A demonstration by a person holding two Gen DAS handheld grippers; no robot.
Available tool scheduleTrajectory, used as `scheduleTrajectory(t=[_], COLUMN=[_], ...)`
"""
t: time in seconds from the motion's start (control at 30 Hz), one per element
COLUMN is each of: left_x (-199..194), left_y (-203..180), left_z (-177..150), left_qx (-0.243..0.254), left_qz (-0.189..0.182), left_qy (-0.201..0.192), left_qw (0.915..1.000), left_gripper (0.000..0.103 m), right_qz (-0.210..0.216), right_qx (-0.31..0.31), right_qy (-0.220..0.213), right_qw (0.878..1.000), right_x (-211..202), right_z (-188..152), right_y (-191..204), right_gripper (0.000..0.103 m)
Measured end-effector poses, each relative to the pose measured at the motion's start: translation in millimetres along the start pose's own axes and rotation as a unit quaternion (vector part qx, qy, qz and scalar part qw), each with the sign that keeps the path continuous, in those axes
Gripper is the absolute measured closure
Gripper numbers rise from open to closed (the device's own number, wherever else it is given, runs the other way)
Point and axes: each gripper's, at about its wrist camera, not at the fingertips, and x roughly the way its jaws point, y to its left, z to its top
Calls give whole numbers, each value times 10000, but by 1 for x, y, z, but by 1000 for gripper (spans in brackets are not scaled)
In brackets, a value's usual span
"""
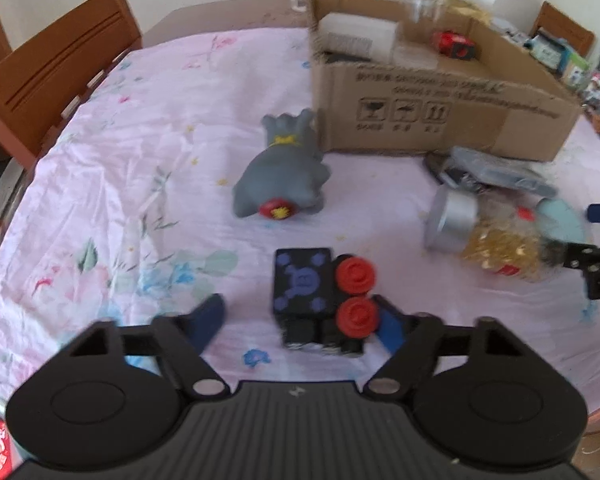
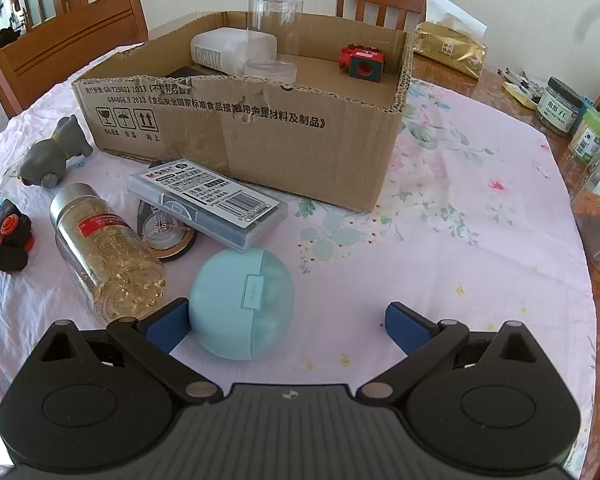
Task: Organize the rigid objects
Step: 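Lift the black cube toy with the left tool while the right tool lifts the blue case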
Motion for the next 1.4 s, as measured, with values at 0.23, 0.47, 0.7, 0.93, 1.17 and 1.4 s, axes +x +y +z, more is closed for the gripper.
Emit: scheduleTrajectory(t=[0.23, 0.47, 0.7, 0.93, 1.17, 1.4], left_x=[-2, -1, -1, -1, 0, -1], left_y=[-12, -9, -9, -9, -9, -9], left_z=[0, 0, 0, 0, 1, 1], left_qx=[65, 30, 12, -11, -25, -54], left_qz=[-53, -107, -102, -86, -72, -70], left_qy=[-209, -214, -209, -198, -194, -192], left_qw=[9997, 9997, 9997, 9998, 9998, 9998], left_gripper=[53, 53, 53, 53, 53, 53], right_qz=[-16, 173, 241, 235, 209, 176], right_qx=[3, -315, -621, -492, -405, -366], right_qy=[25, -57, -150, -165, -192, -168], right_qw=[10000, 9993, 9977, 9984, 9988, 9990], right_x=[-1, -7, -12, -11, -9, -10], right_z=[0, 1, 4, 5, 7, 7], right_y=[1, 13, 23, 22, 23, 22], right_gripper=[0, 14, 35, 41, 41, 44])
